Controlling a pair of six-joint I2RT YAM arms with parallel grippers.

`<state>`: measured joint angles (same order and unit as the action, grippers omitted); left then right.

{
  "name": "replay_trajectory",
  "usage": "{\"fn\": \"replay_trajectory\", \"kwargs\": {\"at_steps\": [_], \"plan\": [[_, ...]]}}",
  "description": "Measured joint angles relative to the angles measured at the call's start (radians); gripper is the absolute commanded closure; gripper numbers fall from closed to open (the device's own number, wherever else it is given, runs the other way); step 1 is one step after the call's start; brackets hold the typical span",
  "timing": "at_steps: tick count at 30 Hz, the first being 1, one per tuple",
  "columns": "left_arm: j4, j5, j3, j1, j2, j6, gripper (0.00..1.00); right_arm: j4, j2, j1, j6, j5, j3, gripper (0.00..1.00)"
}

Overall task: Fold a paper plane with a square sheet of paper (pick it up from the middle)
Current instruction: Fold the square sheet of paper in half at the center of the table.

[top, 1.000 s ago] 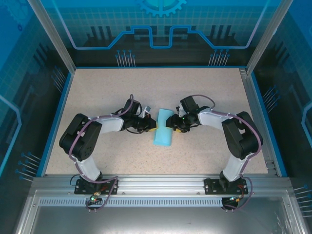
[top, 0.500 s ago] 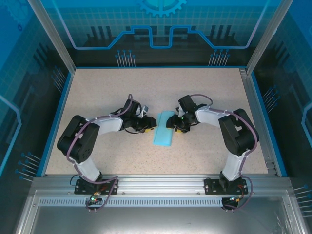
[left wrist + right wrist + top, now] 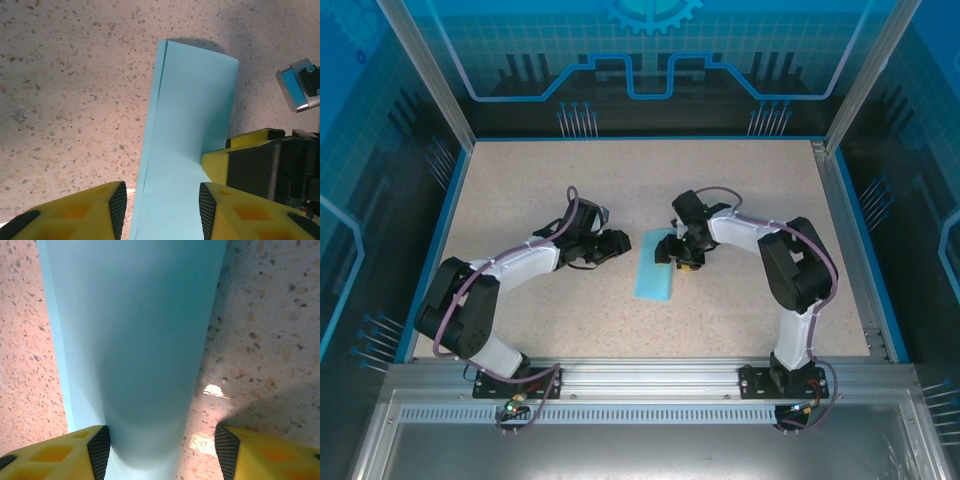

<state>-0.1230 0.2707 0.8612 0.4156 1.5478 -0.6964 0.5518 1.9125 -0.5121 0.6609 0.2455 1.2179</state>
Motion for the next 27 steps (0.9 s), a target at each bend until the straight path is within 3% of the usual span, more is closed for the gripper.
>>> {"fn": "replay_trajectory", "kwargs": {"at_steps": [27], "plan": [[-0.023, -0.059, -0.029, 0.0, -0.039, 0.019, 0.53, 0.166, 0.092, -0.018, 0.0, -0.038, 0.146, 0.32]]}}
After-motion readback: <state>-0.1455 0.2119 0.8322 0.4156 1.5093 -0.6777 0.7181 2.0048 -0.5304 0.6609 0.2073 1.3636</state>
